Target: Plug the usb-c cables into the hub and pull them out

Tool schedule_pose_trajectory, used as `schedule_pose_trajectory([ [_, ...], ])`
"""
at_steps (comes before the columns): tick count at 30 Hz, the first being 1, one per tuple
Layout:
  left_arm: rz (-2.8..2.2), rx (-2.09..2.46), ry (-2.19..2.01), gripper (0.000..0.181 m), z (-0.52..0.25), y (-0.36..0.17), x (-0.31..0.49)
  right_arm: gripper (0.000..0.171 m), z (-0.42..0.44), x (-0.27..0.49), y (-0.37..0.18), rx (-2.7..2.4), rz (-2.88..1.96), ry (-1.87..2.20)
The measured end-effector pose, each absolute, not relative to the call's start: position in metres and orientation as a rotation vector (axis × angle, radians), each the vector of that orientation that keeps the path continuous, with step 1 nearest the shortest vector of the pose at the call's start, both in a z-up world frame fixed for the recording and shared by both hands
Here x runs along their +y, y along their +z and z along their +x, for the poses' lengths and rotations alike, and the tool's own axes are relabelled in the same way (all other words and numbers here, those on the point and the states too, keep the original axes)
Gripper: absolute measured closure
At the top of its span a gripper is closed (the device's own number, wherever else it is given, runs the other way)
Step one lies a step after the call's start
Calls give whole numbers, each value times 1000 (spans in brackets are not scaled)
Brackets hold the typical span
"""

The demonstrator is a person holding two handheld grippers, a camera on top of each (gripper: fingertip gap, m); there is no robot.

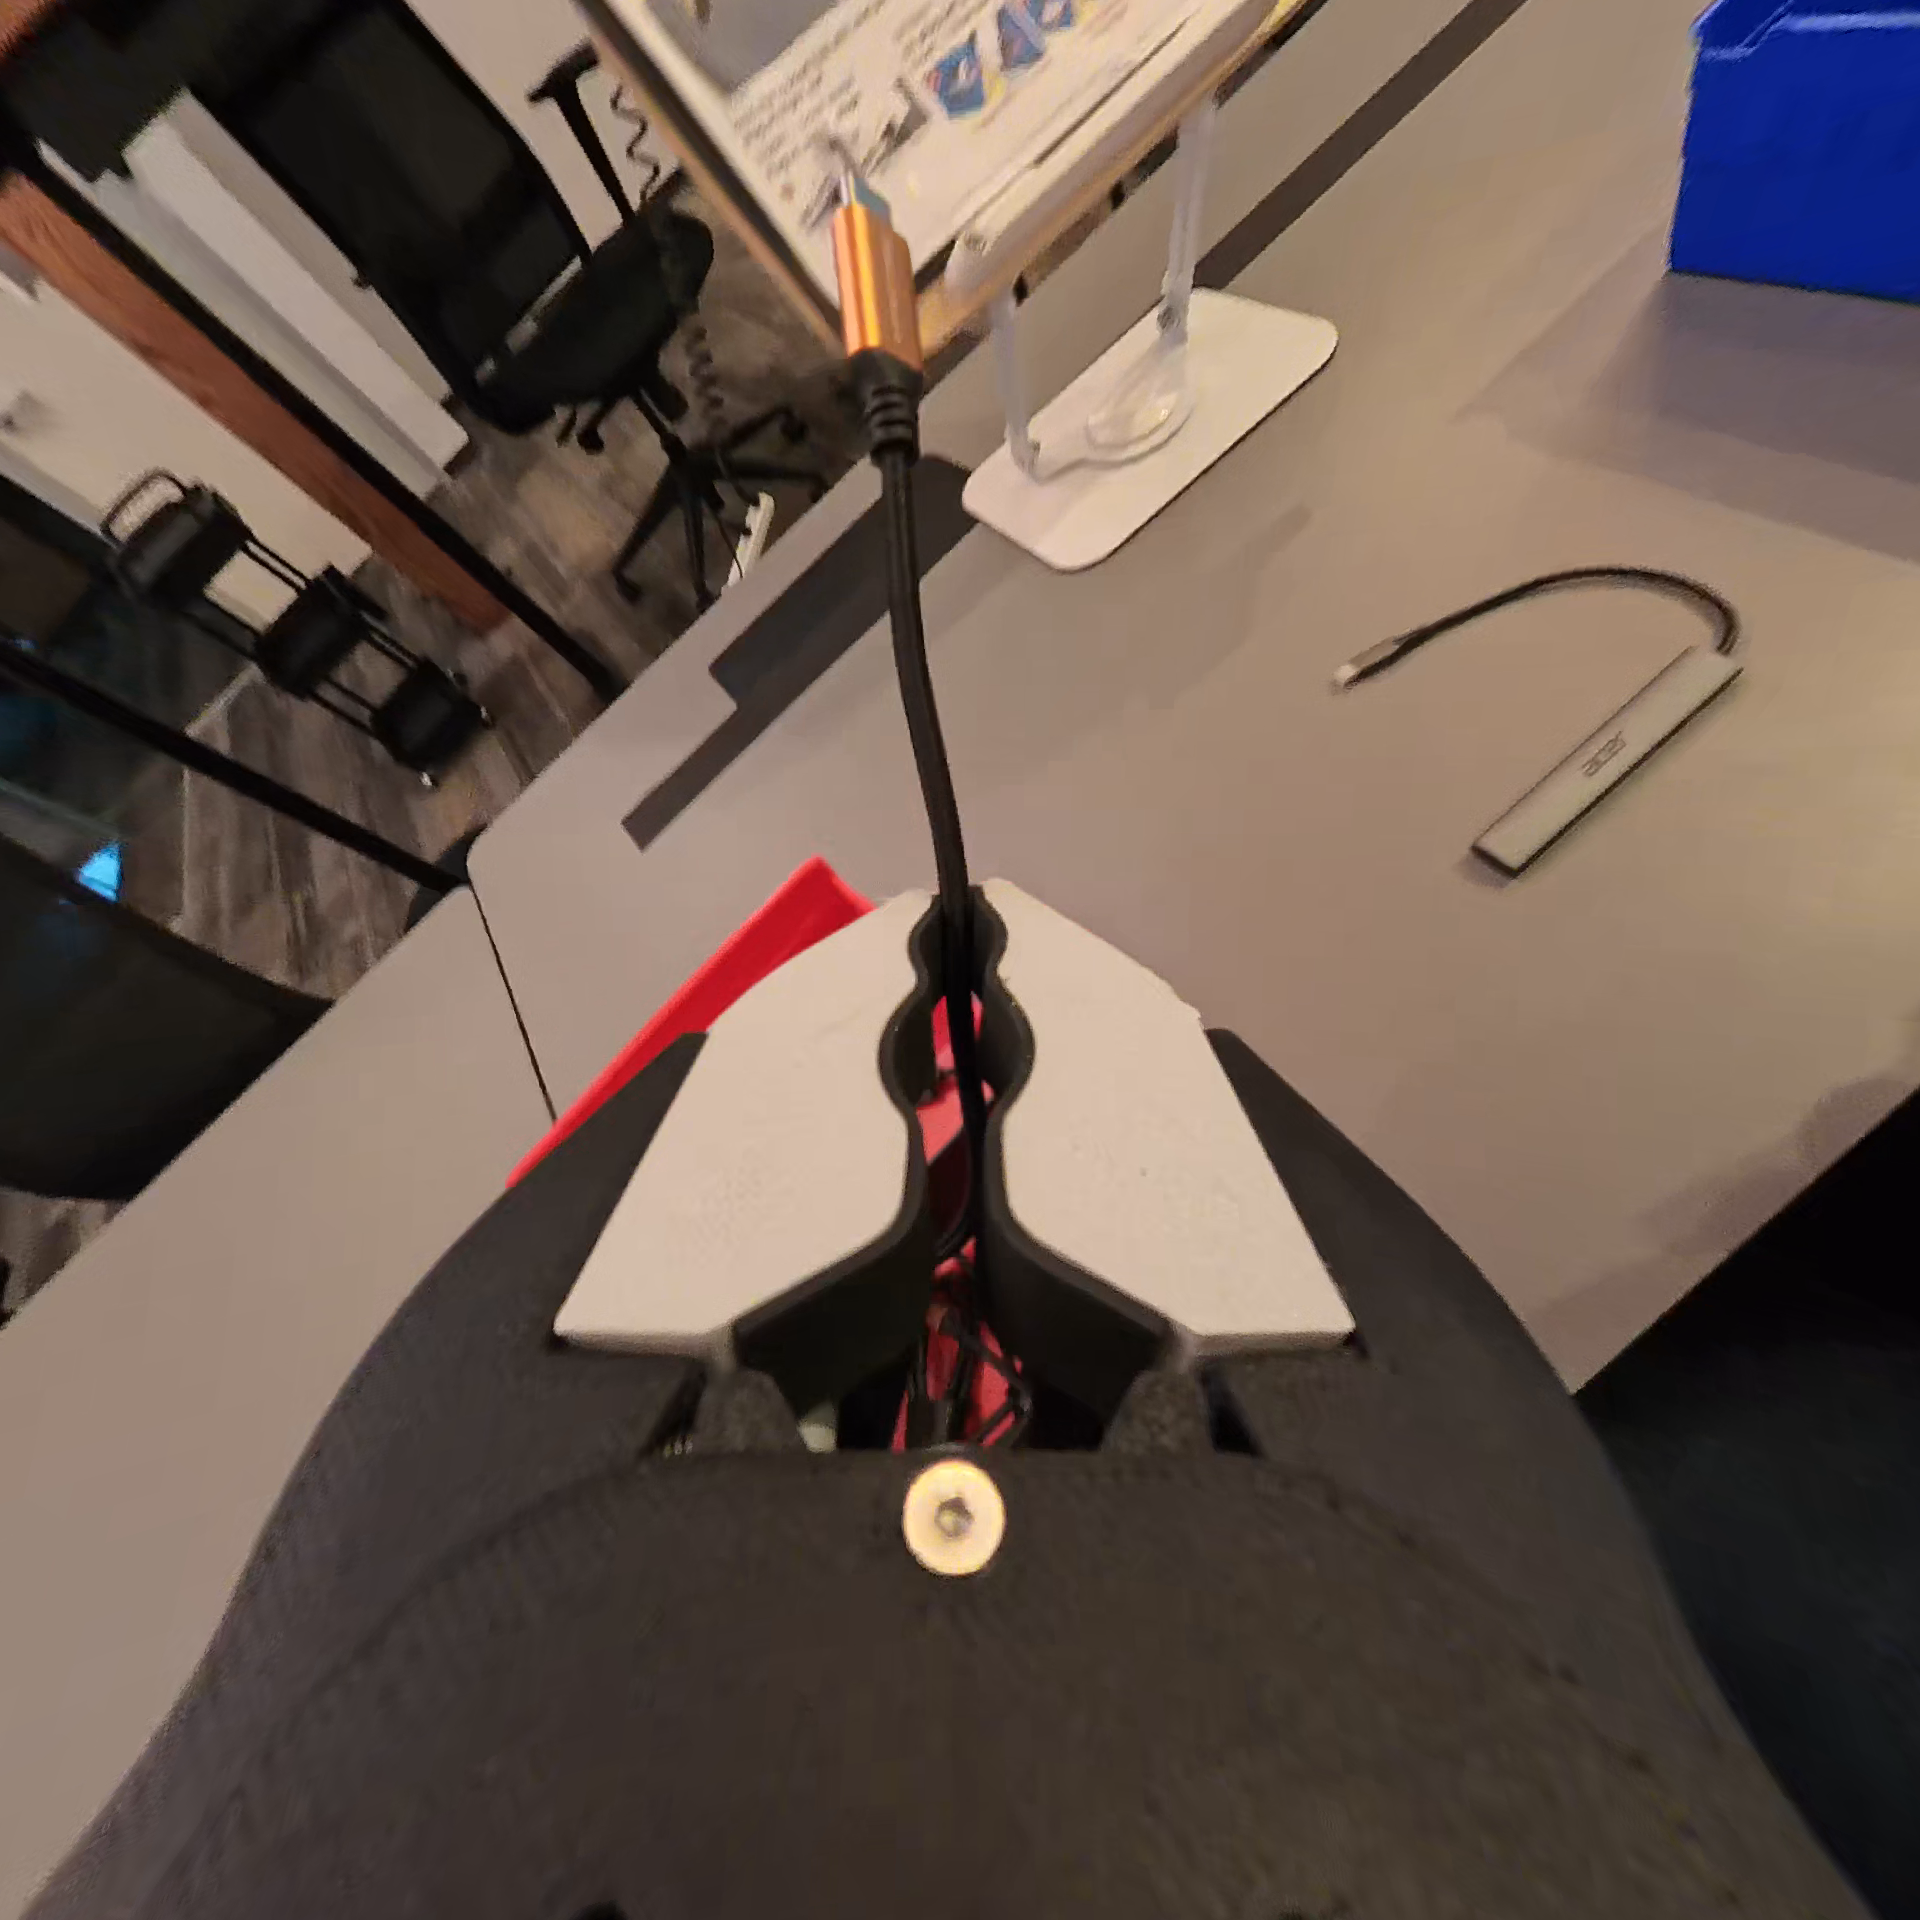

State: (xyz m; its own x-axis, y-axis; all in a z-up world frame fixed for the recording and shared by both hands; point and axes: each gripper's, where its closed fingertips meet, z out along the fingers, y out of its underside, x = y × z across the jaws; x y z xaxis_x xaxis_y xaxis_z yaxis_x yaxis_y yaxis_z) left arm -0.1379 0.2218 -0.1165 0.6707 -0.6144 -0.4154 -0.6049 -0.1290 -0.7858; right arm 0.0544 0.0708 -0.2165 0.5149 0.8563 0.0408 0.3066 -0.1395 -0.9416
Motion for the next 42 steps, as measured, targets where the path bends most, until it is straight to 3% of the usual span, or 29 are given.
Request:
schedule_pose_trajectory([
  [1,-1770,986,-10,179,-129,-111,219,145,56,72,-217,-989,-1698,642],
  [6,-1674,1128,-58,179,-67,-116,197,145,64,78,-219,-965,-1707,618],
  [15,-1759,1400,-105,180,23,-231,183,145,78,86,-223,-941,-1720,554],
  [26,-1914,1693,-13,179,6,-351,178,143,111,120,-258,-913,-1841,399],
  [29,-1934,1713,-53,175,5,-362,174,139,113,133,-267,-954,-1866,352],
  [35,-1956,1757,-127,151,-1,-360,163,131,107,165,-291,-1202,-1890,207],
  [38,-1965,1733,-178,150,0,-356,159,139,105,185,-297,-1296,-1890,174],
  [42,-1949,1672,-175,155,0,-348,166,135,106,199,-320,-1503,-1919,163],
])
